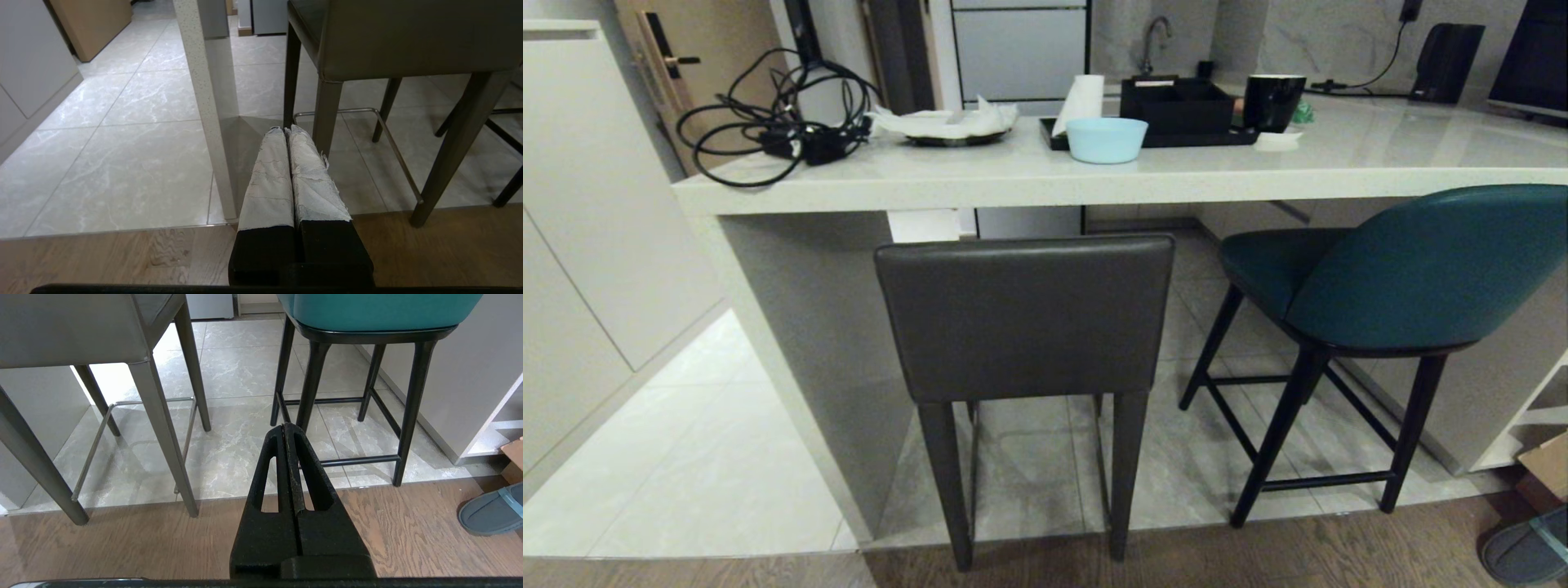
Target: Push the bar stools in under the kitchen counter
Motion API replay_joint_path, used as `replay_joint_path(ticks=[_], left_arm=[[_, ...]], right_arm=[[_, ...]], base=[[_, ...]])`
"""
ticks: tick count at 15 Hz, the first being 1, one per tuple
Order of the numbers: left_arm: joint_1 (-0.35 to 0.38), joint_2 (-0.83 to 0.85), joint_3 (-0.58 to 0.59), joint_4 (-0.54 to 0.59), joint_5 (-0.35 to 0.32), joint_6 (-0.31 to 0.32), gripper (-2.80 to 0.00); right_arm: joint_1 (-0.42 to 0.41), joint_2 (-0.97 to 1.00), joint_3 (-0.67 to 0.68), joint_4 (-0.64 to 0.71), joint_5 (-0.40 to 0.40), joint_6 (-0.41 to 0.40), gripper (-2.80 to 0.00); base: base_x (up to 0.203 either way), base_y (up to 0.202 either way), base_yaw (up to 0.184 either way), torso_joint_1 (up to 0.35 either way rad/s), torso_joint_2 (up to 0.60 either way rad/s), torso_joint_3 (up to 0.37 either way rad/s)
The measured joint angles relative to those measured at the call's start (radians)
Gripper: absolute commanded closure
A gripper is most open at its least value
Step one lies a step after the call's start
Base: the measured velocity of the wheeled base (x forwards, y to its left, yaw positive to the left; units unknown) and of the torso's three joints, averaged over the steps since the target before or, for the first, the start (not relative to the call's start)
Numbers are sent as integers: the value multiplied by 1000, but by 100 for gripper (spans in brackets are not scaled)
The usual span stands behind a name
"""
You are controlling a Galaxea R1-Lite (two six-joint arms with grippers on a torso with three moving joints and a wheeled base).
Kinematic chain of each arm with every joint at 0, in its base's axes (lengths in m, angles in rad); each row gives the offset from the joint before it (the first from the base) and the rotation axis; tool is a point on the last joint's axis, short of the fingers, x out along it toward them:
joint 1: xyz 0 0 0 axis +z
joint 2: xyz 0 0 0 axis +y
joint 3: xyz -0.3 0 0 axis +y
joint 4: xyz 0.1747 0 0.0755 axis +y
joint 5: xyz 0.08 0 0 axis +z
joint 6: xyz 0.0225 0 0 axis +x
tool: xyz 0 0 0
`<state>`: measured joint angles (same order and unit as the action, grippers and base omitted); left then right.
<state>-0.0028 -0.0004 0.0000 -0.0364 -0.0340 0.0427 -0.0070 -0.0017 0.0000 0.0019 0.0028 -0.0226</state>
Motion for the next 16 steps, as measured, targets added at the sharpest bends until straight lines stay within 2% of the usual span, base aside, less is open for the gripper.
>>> replay_joint_path(ticks=[4,7,16], left_arm=[[0,0,0,0,2,-10,0],[0,0,0,1,1,-11,0],[1,0,0,0,9,-13,0]], right_arm=[[0,0,0,0,0,0,0],[0,0,0,0,0,1,0],[-1,0,0,0,0,6,0]], base=[[0,0,0,0,0,0],[0,0,0,65,-184,-197],[0,0,0,171,-471,-286]])
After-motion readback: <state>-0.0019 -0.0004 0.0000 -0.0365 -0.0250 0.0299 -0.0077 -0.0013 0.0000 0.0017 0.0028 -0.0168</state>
